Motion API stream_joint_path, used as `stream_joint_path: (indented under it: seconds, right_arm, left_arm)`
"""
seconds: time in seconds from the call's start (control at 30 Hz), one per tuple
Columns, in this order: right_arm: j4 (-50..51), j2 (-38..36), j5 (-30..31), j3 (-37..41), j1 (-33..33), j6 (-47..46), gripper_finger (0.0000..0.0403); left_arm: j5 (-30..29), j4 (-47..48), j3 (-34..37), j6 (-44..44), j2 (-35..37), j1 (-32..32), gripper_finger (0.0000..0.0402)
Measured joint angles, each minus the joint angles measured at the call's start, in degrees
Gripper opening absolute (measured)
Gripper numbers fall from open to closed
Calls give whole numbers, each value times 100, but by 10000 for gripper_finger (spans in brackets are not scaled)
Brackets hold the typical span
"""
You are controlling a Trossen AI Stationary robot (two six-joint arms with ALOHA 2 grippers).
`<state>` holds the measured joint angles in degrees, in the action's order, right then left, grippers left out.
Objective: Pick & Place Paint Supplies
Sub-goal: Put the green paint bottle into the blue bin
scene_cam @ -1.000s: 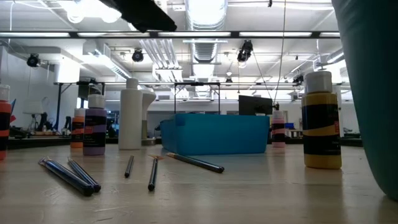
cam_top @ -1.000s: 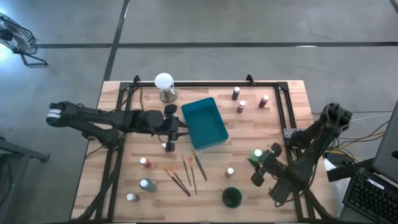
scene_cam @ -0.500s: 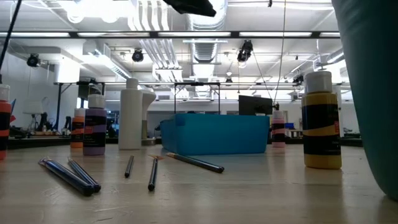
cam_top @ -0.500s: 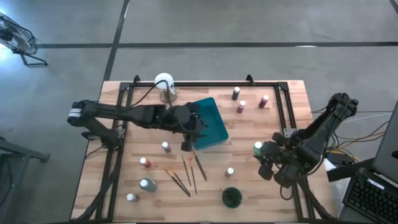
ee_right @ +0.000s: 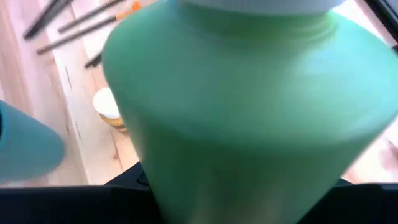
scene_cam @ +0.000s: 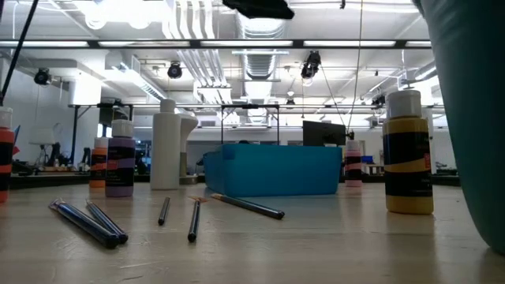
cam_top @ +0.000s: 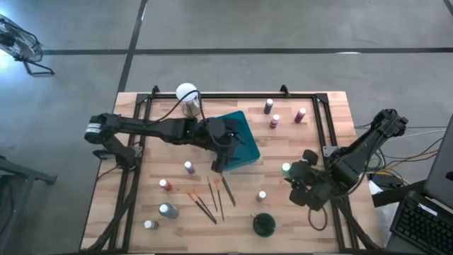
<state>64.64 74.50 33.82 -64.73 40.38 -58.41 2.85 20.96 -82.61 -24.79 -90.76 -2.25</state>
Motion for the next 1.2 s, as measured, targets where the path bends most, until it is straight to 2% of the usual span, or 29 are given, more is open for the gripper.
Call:
stream_joint_path:
  seconds: [0.13,0.3,0.47,0.9,1.2]
  right_arm:
    - [341,337,-487,-389,-406,562,158]
    - [582,648,-600,-967,-827,1296,162]
    - [576,934,-970,-1459,-1293,2045,157]
    - [596,1910,-1313,-2319,-2128,3323,157]
    - [805,2232,-1330,-2661,-2499,3602,157]
  left_arm:
    - [31,-148,-120,-114,-2,3,250]
    - [106,-199,-138,13,-11,3,250]
    - [110,-246,-120,45,-17,-5,250]
    - [101,-166,-102,41,-20,-8,248]
    - [140,-99,-54,47,-22,-15,248]
